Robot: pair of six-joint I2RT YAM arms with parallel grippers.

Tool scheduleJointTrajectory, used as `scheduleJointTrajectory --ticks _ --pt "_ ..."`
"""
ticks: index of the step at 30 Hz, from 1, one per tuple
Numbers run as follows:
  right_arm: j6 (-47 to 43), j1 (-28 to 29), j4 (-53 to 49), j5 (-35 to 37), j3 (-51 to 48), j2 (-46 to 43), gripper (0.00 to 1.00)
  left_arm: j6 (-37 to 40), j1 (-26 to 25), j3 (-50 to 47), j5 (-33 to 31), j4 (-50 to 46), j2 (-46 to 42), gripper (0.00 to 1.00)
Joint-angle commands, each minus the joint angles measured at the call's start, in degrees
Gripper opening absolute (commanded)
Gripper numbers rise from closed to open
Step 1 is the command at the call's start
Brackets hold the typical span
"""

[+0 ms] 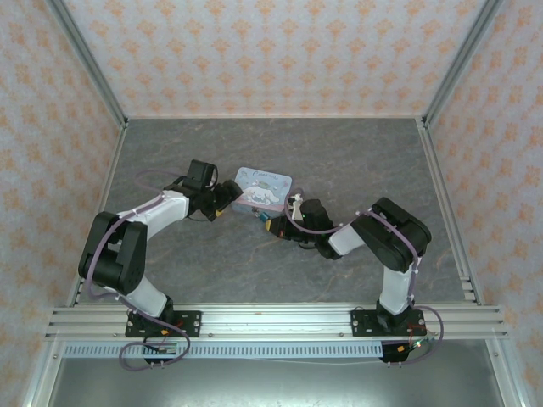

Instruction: Unlock a padlock with a key

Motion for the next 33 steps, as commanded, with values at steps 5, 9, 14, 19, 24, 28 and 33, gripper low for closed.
scheduleJointTrajectory --ticks 5,9,14,19,24,28,33 --pt "1.34 -1.42 1.15 -1.65 1.16 0.95 0.0 0.9 0.03 -6.65 -0.4 -0.44 -2.13 0.79" --pt "1.2 -1.99 1.15 -2.74 1.07 1.05 0.0 -1.31 -0.43 -11.51 -0.23 1.1 -4.92 0.79" --pt "0.71 -2.24 1.81 -3.55 0.65 1.3 0.0 -3.97 -1.91 -15.99 -0.45 1.72 -8.49 0.79" --pt "2.28 -2.35 3.33 -5.55 1.48 2.77 0.0 -6.74 -4.46 -17.42 -1.88 0.53 -12.26 0.79" --pt "4.44 -3.35 4.5 -5.97 1.13 3.32 0.0 -7.94 -5.77 -17.19 -3.84 -1.53 -15.31 0.79" --pt "2.56 -4.24 3.6 -2.58 -1.39 0.45 0.16 -8.38 -5.93 -16.79 -4.51 -2.32 -16.14 0.79" --pt "-0.99 -5.53 0.62 -1.1 -3.01 -3.51 0.29 -8.3 -6.12 -16.48 -5.07 -3.03 -15.77 0.79"
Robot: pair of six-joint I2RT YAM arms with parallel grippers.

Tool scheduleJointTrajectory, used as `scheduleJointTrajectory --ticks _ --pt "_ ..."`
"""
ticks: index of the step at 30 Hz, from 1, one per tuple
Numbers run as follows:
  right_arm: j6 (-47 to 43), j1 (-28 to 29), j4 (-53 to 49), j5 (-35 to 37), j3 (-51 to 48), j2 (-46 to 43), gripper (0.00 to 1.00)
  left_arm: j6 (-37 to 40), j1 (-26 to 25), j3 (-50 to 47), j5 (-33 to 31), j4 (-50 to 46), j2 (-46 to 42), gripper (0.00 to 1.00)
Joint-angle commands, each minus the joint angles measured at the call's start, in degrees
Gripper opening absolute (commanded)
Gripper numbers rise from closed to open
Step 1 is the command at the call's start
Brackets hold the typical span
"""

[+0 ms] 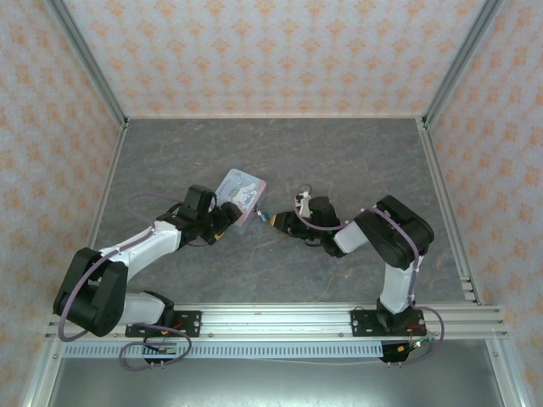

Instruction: Unlock a padlock with a key

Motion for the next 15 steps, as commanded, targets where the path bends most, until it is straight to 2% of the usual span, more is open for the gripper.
scheduleJointTrajectory --ticks 1,9,15 --pt "-3.67 -1.54 -1.64 1.83 -1.29 -3.45 0.31 -0.32 -0.44 -0.5 -3.32 -5.84 -0.04 0.79" --pt "-7.37 -3.01 1.16 -3.37 1.03 -3.89 0.47 0.29 -0.44 0.19 -4.64 -7.3 -0.01 0.79" --pt "-7.02 -2.95 4.9 -8.77 6.38 1.72 0.48 0.12 -0.44 0.46 -4.7 -7.08 0.33 0.79"
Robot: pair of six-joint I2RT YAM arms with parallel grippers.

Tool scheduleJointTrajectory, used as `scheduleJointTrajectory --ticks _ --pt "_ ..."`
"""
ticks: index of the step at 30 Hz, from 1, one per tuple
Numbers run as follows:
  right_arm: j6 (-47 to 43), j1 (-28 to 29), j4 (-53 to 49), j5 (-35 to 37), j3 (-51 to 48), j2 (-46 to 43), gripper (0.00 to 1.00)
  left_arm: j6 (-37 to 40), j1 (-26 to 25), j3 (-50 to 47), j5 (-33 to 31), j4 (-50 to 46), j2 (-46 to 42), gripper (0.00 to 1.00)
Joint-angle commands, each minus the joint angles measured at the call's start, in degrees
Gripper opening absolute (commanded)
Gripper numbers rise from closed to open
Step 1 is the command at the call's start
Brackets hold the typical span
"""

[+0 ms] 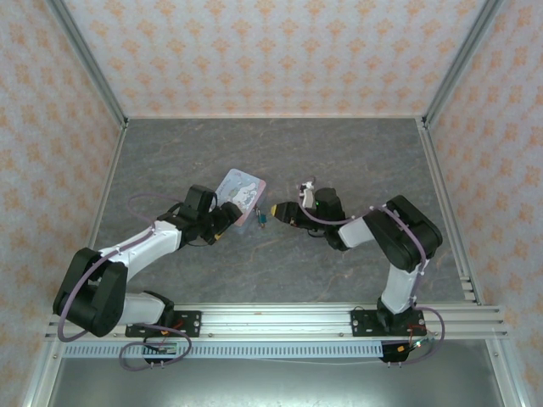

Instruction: Unlock a padlock with a key

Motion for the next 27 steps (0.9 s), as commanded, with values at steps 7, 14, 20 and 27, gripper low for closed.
scheduleJointTrajectory --ticks 7,14,20,27 --pt "-0.83 0.0 6.08 -7.97 7.97 8.69 0.5 0.1 -0.06 0.14 -3.62 -6.56 0.38 0.79" --pt "0.19 0.08 9.04 -12.12 10.28 13.06 0.52 0.18 -0.07 0.42 -3.67 -6.7 0.43 0.79" --pt "-0.65 0.41 8.73 -13.23 11.26 15.02 0.53 0.32 -0.05 0.79 -3.76 -6.85 1.1 0.79" --pt "-0.96 1.56 7.61 -14.77 13.31 16.93 0.53 0.2 -0.07 1.41 -3.67 -7.05 1.66 0.79"
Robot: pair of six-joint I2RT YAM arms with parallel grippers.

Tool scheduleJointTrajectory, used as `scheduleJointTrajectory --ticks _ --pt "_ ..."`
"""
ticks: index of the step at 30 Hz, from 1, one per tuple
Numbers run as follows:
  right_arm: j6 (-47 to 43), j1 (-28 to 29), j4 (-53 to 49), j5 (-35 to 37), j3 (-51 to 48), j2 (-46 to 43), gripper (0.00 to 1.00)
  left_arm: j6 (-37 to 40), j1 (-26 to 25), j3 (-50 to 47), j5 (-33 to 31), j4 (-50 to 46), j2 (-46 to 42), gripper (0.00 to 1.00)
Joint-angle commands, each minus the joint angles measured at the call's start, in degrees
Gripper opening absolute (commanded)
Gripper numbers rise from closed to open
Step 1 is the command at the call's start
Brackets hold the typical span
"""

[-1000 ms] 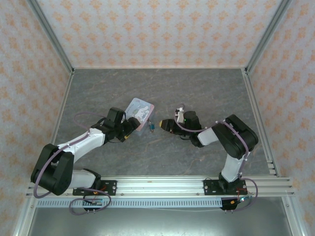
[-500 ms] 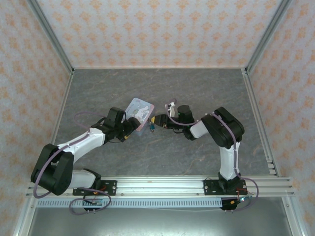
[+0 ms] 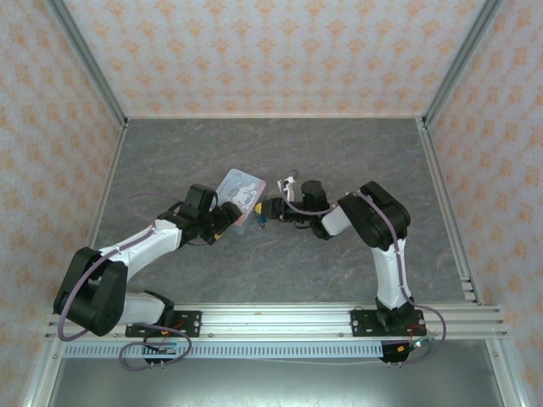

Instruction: Unlock a padlock with a key

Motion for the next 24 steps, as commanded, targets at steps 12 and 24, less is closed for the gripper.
scheduleJointTrajectory --ticks 12,24 --pt "-0.78 1.93 1.98 -2.89 -0.07 0.46 0.45 0.47 -0.07 1.12 -3.42 -5.97 1.51 0.79" --pt "-0.26 1.24 3.18 -1.13 -1.49 -0.95 0.27 0.45 -0.06 0.77 -3.63 -6.14 1.01 0.79"
